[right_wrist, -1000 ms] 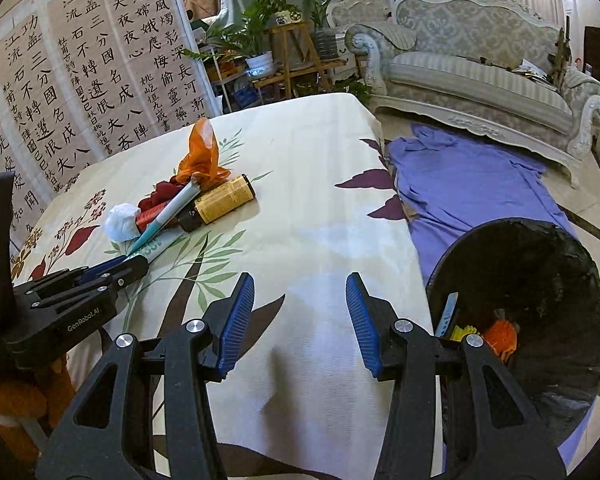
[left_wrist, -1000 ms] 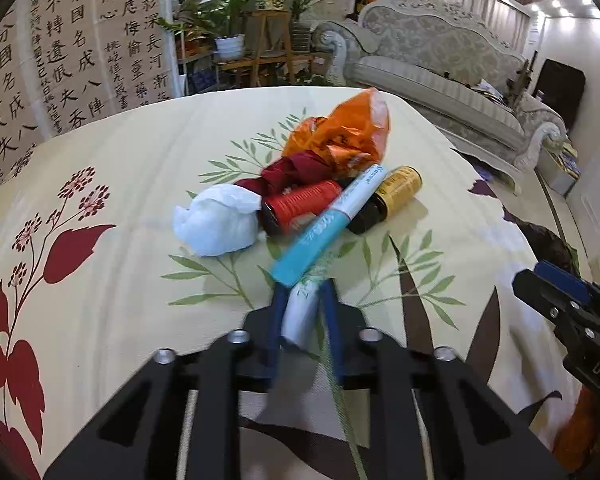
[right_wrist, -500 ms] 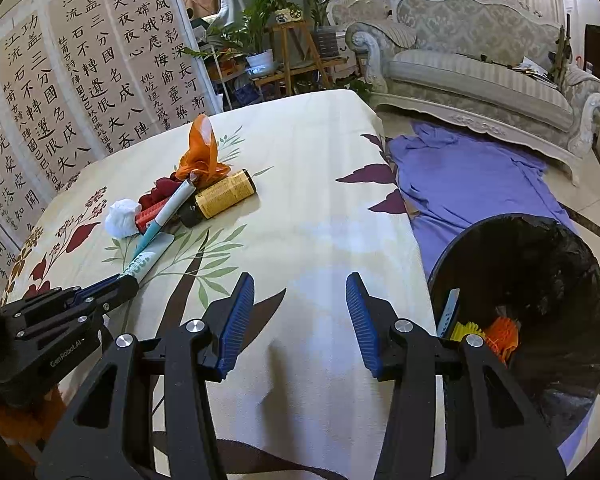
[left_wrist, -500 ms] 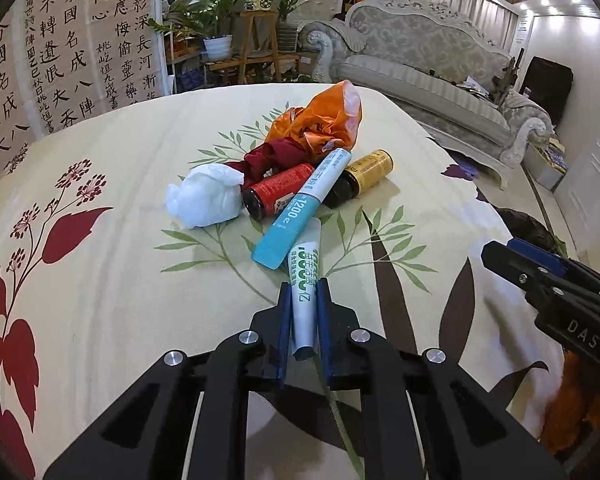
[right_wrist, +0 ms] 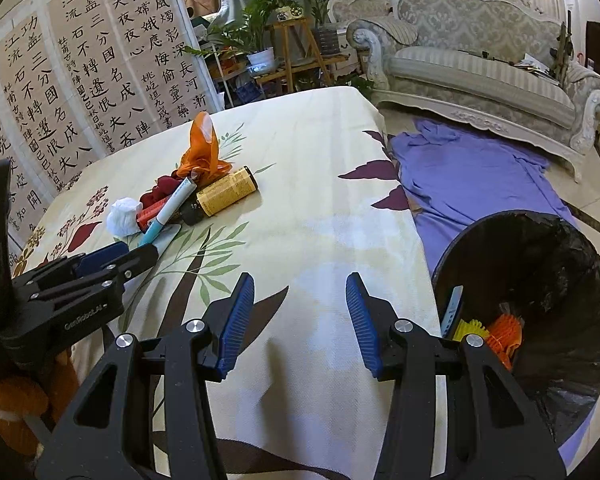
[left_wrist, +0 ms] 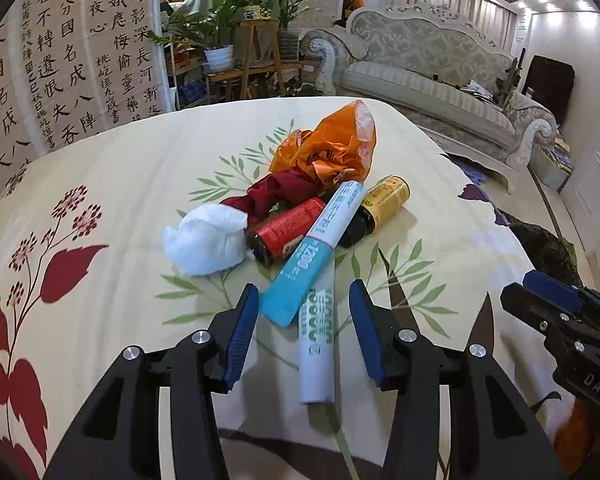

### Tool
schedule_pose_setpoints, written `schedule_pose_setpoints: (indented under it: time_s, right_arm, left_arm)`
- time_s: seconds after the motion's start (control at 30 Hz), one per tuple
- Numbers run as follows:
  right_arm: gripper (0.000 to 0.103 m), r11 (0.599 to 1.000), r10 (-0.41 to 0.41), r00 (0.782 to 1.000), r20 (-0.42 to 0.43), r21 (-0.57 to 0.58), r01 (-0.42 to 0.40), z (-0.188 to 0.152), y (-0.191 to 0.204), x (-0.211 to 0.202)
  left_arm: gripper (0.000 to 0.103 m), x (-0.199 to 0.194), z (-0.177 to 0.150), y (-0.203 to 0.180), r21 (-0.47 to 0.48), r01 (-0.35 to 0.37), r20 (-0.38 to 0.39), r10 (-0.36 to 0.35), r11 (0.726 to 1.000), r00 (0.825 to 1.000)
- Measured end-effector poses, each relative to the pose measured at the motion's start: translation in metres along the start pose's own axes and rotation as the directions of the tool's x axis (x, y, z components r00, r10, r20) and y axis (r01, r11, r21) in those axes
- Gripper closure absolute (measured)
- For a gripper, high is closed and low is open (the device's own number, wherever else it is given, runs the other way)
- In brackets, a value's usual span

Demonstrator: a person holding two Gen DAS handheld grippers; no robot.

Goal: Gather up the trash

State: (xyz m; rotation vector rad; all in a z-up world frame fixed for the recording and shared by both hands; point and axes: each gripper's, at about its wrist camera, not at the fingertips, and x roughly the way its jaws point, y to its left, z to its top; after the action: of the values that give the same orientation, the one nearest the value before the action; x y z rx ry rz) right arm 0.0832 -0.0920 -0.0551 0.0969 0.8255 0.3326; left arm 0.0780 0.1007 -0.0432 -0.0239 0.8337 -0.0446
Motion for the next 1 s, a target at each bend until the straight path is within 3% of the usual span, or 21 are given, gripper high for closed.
schedule_pose_setpoints:
  time_s: [0.17, 0.23, 0.63, 1.0]
  right_arm:
    - [0.056, 1.000, 0.010, 1.000, -0.007, 0.010, -0.010, 0.001, -0.002, 0.002]
    - [0.056, 1.000, 0.014, 1.000, -0.009, 0.016, -0.014, 0.001, -0.003, 0.002]
    - [0.056, 1.000, 0.019, 1.000, -0.009, 0.022, -0.019, 0.001, -0.002, 0.003]
    - [0.056, 1.000, 0.014, 1.000, -0.001, 0.019, -0.014, 0.000, -0.002, 0.000]
  left_arm:
    - [0.057, 0.008, 0.006, -0.001, 0.025, 0.031, -0.022, -0.030, 0.999, 0.999]
    - [0.069, 0.010, 0.005, -0.003, 0.033, 0.033, -0.027, -0.033, 0.999, 0.999]
    - [0.094, -0.001, 0.001, -0.011, 0.082, 0.020, 0.011, -0.021, 0.996, 1.000]
    - [0.101, -0.016, -0.005, 0.000, 0.035, 0.021, 0.015, -0.022, 0.999, 1.000]
